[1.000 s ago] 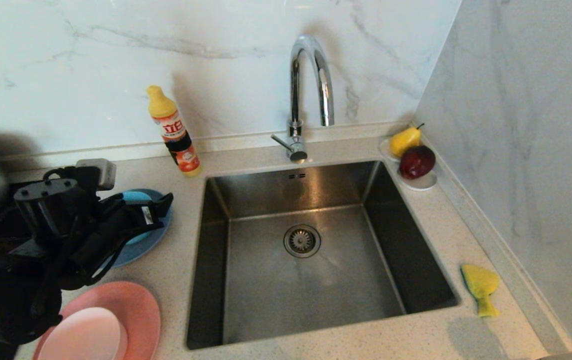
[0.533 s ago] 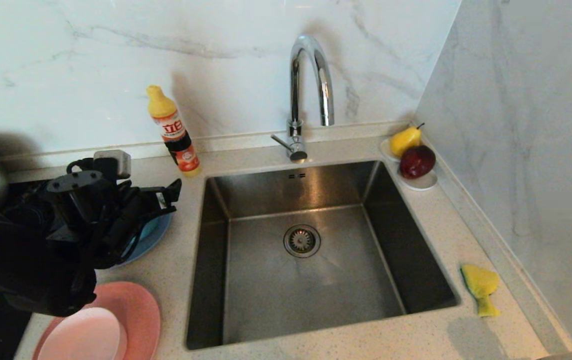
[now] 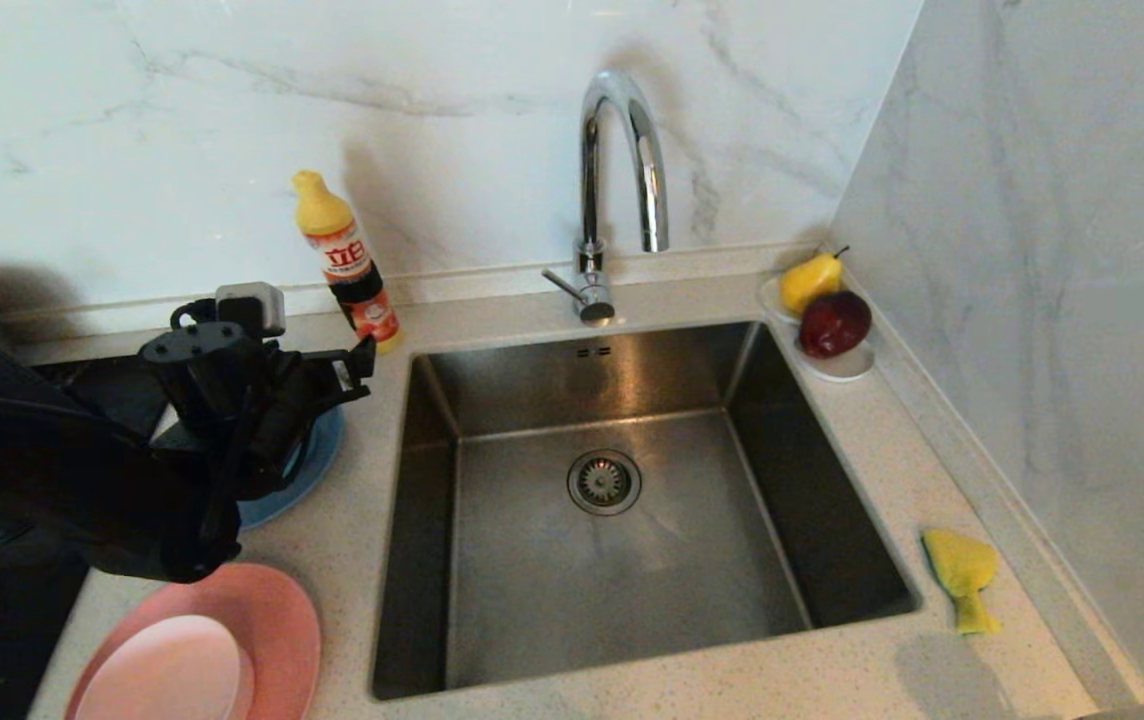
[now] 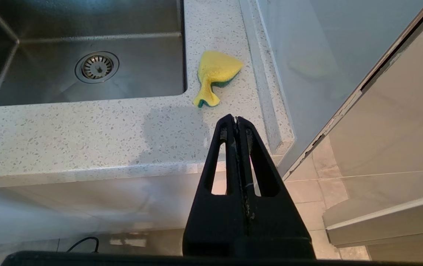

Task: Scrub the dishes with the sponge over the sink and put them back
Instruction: Grab the dish soap

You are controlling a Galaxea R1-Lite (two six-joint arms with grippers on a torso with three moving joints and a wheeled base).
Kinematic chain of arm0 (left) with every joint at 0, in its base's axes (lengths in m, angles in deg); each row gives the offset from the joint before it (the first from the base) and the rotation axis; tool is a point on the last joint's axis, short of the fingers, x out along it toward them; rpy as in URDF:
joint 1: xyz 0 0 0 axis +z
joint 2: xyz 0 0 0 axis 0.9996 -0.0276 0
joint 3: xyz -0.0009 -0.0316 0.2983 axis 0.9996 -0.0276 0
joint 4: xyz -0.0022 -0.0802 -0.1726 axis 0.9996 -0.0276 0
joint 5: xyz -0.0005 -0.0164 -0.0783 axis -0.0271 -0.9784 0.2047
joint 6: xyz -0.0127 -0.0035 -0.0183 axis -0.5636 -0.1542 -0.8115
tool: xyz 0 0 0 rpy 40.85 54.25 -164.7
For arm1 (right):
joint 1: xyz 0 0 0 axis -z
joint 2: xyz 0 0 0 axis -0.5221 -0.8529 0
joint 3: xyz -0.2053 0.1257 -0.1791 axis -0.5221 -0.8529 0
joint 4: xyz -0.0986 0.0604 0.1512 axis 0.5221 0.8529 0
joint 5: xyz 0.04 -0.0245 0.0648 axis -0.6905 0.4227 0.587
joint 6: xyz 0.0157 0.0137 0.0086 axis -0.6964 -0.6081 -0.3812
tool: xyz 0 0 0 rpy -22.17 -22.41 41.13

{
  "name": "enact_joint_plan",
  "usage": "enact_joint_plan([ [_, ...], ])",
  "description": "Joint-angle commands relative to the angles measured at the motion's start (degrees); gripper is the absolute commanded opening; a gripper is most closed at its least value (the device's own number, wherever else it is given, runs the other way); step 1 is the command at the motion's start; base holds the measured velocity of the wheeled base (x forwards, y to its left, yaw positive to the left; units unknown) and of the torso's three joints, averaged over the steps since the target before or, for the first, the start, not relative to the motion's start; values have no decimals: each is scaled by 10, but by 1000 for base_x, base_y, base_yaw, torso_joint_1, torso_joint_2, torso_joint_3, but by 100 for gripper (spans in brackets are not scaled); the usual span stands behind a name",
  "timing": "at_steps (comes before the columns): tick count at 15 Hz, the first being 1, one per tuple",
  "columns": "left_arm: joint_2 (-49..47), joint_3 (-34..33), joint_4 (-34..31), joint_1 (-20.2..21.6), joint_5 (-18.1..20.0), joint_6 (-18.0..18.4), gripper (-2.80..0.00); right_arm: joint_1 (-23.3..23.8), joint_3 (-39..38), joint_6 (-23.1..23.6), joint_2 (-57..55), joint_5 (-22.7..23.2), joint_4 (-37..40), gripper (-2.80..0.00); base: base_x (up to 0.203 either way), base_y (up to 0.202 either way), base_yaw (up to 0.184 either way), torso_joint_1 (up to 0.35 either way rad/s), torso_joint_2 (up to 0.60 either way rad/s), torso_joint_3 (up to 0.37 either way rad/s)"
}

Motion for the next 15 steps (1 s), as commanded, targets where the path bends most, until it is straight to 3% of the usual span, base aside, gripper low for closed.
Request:
enact_joint_plan([
  [1, -15, 24, 1, -4, -2, 0, 0, 0, 0, 0, 0, 0, 0, -280, 0, 0, 0, 0, 0, 0],
  [8, -44, 74, -1, -7, -5, 0, 0, 0, 0, 0, 0, 0, 0, -280, 0, 0, 0, 0, 0, 0],
  [10, -63, 104, -2, -7, -27, 0, 0, 0, 0, 0, 0, 0, 0, -280, 0, 0, 0, 0, 0, 0],
  [15, -68, 115, -6, -13, -29, 0, 0, 0, 0, 0, 0, -1, 0, -280, 0, 0, 0, 0, 0, 0],
])
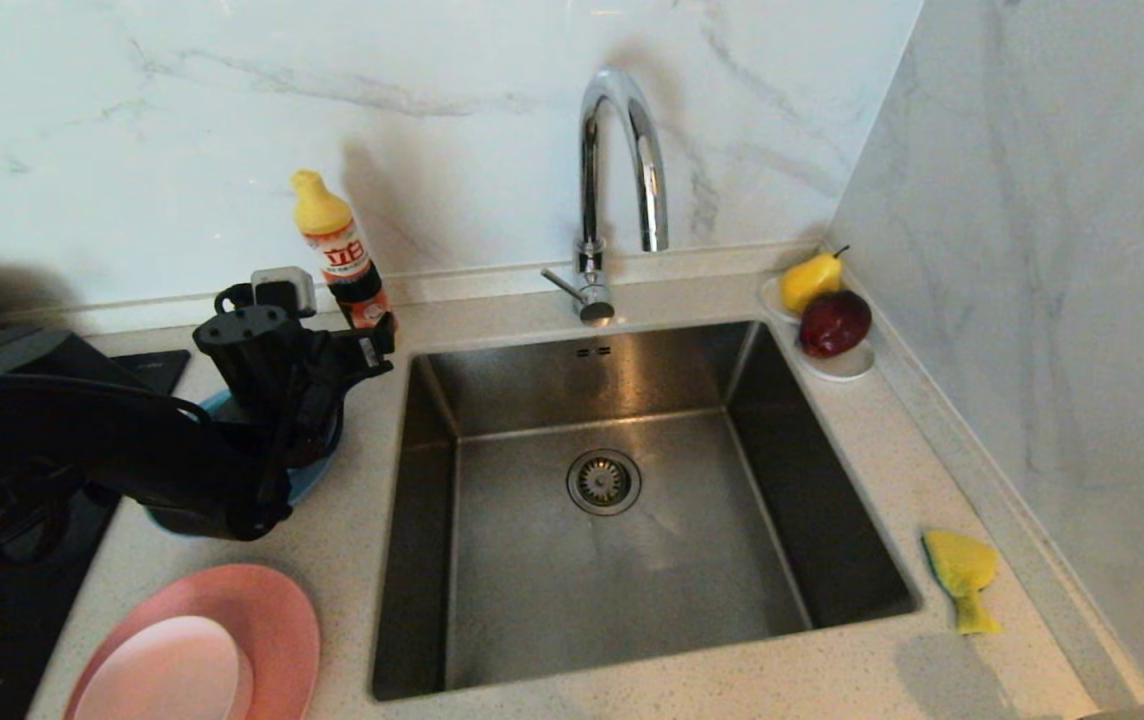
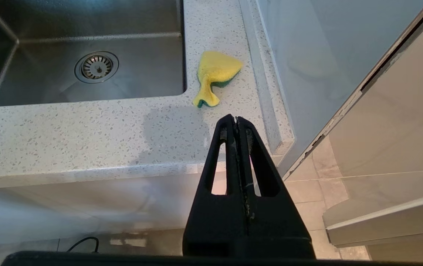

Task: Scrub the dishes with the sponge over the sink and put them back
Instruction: Grab the dish soap

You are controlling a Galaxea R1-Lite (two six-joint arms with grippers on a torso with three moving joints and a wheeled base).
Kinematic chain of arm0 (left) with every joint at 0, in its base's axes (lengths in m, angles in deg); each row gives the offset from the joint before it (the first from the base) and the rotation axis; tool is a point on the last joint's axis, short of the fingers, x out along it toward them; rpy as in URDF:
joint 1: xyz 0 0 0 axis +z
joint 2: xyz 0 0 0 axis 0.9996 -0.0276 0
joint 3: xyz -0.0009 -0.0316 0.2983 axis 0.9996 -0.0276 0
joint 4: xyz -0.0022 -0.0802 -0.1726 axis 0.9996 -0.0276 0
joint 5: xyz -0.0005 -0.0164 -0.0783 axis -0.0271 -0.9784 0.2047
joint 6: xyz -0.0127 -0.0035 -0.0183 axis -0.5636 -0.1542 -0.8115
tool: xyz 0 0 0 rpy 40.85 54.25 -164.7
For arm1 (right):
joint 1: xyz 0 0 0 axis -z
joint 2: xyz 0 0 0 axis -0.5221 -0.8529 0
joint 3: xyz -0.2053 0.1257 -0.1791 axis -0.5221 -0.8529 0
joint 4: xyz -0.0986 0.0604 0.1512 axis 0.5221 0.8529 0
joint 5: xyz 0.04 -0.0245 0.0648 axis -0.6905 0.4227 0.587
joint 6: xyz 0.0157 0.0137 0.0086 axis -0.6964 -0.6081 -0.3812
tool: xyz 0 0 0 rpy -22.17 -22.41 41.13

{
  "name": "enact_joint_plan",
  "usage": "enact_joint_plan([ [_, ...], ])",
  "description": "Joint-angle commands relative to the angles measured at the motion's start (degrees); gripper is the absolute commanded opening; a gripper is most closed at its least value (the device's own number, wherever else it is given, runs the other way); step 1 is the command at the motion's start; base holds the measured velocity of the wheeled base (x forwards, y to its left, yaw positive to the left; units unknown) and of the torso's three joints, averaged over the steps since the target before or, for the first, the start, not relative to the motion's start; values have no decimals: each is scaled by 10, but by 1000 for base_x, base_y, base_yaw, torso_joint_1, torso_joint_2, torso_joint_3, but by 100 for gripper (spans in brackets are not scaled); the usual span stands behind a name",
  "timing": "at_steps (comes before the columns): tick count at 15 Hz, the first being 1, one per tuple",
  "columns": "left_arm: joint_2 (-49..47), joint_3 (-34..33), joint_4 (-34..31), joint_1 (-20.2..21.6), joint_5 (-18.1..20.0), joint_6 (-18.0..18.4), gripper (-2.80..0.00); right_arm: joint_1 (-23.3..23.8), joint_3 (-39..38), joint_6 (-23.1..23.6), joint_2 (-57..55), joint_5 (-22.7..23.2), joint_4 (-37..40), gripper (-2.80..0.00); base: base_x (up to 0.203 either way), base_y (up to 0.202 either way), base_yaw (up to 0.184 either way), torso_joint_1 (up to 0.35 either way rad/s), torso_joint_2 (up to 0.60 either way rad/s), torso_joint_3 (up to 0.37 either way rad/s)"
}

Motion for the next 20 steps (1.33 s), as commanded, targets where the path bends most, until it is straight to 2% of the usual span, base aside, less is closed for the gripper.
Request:
enact_joint_plan([
  [1, -2, 9, -1, -4, 0, -3, 0, 0, 0, 0, 0, 0, 0, -280, 0, 0, 0, 0, 0, 0],
  [9, -32, 54, -11, -8, -2, -4, 0, 0, 0, 0, 0, 0, 0, -280, 0, 0, 0, 0, 0, 0],
  [18, -47, 111, -55, -8, -3, -6, 0, 0, 0, 0, 0, 0, 0, -280, 0, 0, 0, 0, 0, 0],
  [19, -47, 113, -56, -8, -5, -6, -280, 0, 0, 0, 0, 0, 0, -280, 0, 0, 0, 0, 0, 0],
  [20, -47, 118, -58, -8, -5, -6, -280, 0, 0, 0, 0, 0, 0, -280, 0, 0, 0, 0, 0, 0],
])
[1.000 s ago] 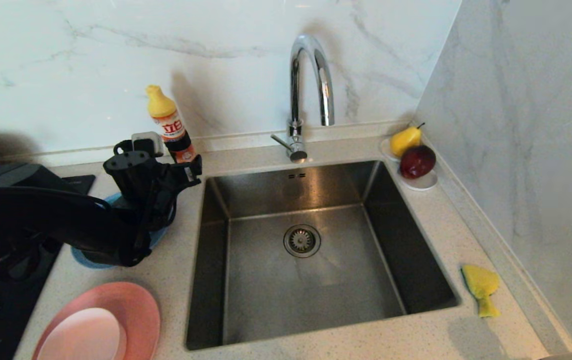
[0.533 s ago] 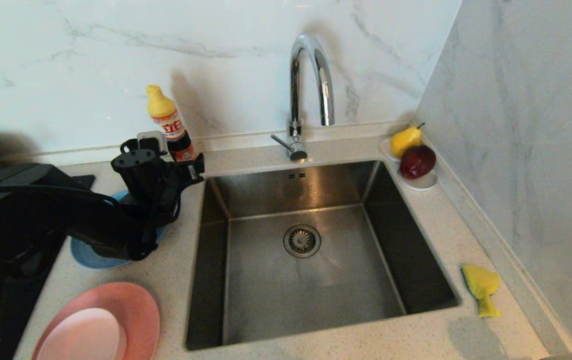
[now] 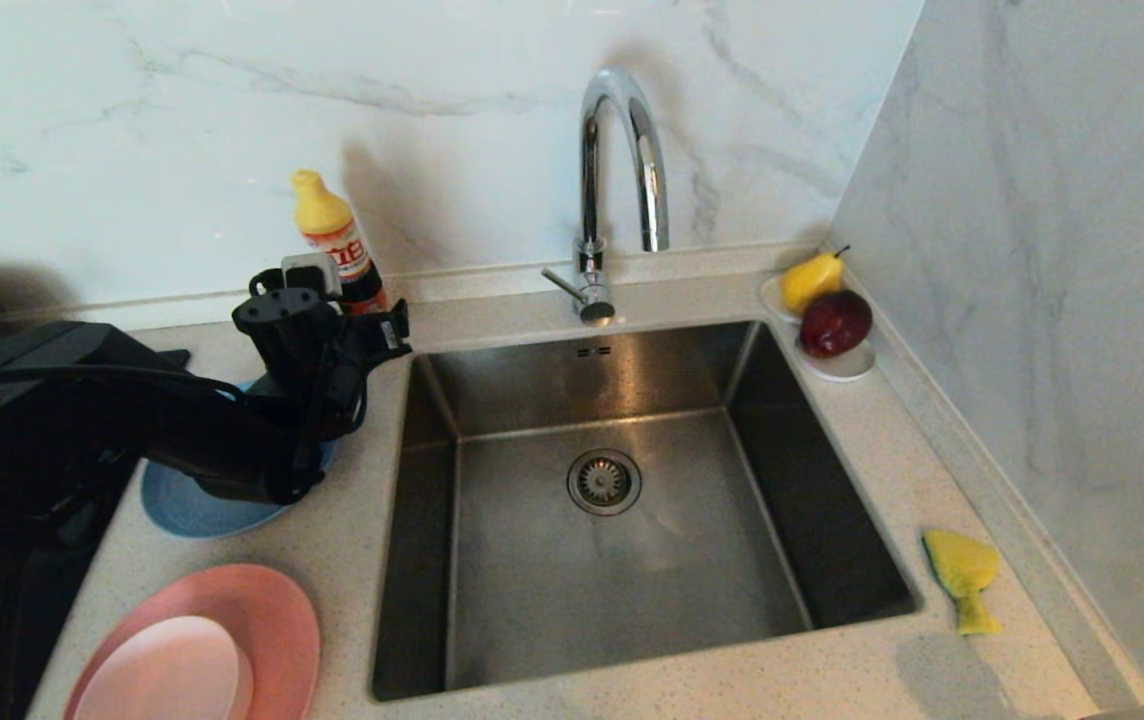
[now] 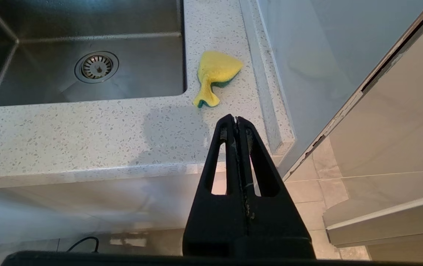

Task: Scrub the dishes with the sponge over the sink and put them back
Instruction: Grab the dish soap

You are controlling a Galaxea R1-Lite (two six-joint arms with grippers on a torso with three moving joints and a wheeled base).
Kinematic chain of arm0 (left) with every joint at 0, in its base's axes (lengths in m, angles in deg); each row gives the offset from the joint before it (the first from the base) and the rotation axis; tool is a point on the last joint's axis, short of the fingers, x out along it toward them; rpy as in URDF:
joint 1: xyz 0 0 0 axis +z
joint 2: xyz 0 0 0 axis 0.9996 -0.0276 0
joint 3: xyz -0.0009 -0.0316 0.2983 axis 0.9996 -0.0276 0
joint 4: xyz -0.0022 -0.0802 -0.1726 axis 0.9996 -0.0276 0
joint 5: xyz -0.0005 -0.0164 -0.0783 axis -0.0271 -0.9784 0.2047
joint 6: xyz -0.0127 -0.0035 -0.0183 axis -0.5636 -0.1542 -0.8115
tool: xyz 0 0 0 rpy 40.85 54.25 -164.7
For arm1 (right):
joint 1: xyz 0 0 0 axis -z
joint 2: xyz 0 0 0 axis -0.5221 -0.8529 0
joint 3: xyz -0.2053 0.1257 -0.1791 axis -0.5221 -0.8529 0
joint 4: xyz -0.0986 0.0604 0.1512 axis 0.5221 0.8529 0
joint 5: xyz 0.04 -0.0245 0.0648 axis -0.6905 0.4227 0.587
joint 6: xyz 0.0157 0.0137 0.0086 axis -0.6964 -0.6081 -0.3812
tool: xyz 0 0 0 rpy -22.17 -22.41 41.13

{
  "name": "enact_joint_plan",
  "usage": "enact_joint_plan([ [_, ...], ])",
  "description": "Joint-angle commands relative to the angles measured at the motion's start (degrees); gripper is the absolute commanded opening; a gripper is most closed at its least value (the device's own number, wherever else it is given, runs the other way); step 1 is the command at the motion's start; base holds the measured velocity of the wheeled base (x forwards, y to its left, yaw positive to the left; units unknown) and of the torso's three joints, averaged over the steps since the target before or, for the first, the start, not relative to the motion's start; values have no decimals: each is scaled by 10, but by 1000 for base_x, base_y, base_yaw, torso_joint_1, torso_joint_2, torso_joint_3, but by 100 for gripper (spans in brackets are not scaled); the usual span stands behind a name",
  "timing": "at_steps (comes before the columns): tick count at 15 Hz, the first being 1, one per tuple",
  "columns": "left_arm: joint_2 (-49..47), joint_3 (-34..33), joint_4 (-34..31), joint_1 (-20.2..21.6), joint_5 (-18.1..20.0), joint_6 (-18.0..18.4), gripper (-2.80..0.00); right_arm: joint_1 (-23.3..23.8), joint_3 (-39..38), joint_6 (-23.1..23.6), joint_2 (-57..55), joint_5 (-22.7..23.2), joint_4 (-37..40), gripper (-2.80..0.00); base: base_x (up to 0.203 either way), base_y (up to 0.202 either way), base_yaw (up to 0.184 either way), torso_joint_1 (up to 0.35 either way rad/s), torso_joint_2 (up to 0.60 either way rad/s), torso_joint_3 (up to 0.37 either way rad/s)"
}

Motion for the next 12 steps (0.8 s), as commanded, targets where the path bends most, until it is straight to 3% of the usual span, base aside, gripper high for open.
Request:
enact_joint_plan([
  [1, -7, 14, 0, 0, -1, 0, -280, 0, 0, 0, 0, 0, 0, -280, 0, 0, 0, 0, 0, 0],
  [12, -27, 57, -22, 0, -14, 1, -280, 0, 0, 0, 0, 0, 0, -280, 0, 0, 0, 0, 0, 0],
])
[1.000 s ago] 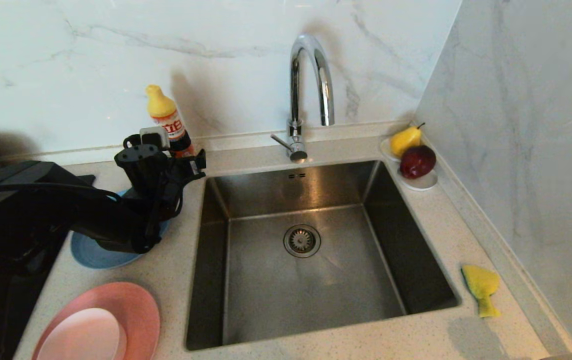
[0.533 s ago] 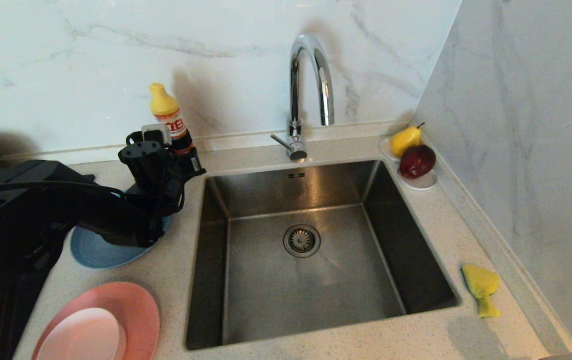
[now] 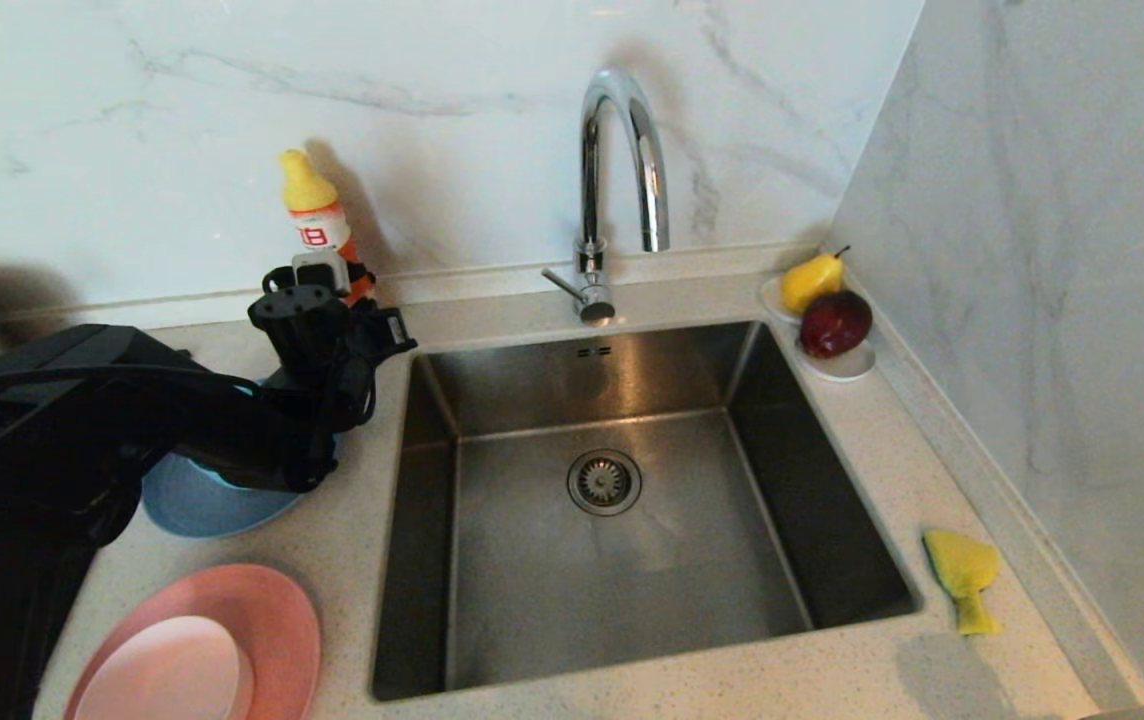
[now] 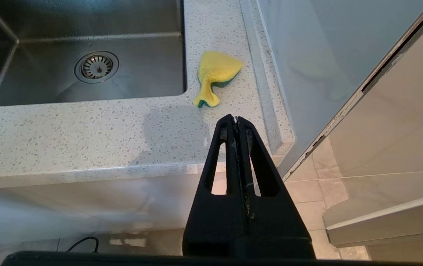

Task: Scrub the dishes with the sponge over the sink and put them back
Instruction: Grab the dish soap

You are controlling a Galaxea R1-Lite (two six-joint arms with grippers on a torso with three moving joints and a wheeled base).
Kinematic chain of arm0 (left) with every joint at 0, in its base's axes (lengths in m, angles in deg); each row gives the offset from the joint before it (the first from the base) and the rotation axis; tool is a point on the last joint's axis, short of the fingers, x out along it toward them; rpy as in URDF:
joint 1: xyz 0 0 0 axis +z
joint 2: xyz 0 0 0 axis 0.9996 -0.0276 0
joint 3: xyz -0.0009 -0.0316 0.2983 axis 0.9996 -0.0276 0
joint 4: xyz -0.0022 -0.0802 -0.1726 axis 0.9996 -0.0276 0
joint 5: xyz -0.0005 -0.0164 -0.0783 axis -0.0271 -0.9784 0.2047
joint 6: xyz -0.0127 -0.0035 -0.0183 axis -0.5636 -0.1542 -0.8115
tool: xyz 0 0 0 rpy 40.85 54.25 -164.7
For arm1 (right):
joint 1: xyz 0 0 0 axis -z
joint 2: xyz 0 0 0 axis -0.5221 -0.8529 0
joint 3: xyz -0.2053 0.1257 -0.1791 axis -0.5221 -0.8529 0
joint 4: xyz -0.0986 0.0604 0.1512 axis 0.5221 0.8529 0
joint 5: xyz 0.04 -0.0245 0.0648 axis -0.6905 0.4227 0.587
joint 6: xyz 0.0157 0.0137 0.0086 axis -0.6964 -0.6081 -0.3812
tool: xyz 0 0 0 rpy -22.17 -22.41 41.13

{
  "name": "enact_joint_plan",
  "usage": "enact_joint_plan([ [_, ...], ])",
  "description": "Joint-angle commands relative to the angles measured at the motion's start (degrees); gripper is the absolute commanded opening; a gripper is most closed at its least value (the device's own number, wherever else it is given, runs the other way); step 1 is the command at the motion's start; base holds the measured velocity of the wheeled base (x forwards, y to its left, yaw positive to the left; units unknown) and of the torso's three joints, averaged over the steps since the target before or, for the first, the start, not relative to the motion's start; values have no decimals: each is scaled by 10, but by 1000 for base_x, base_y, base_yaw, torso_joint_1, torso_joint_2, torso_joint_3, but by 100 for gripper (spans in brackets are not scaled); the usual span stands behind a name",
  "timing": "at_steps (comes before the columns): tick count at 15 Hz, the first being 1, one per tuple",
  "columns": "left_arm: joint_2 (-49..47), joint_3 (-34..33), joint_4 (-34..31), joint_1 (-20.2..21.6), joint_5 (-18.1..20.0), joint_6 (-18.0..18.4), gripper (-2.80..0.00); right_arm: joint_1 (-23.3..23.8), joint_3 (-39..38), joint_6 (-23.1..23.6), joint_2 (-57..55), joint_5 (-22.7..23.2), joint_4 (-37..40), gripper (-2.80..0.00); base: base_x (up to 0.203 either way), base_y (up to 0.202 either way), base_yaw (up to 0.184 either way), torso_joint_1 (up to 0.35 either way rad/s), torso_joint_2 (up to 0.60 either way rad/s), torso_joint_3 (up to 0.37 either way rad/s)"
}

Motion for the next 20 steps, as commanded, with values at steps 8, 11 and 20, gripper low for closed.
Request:
enact_joint_plan([
  [8, -2, 9, -10, 0, -24, 0, -280, 0, 0, 0, 0, 0, 0, -280, 0, 0, 0, 0, 0, 0],
  [11, 7, 7, -20, 0, -27, 0, -280, 0, 0, 0, 0, 0, 0, -280, 0, 0, 0, 0, 0, 0],
  [20, 66, -94, -15, -24, -60, -2, 0, 0, 0, 0, 0, 0, 0, -280, 0, 0, 0, 0, 0, 0],
])
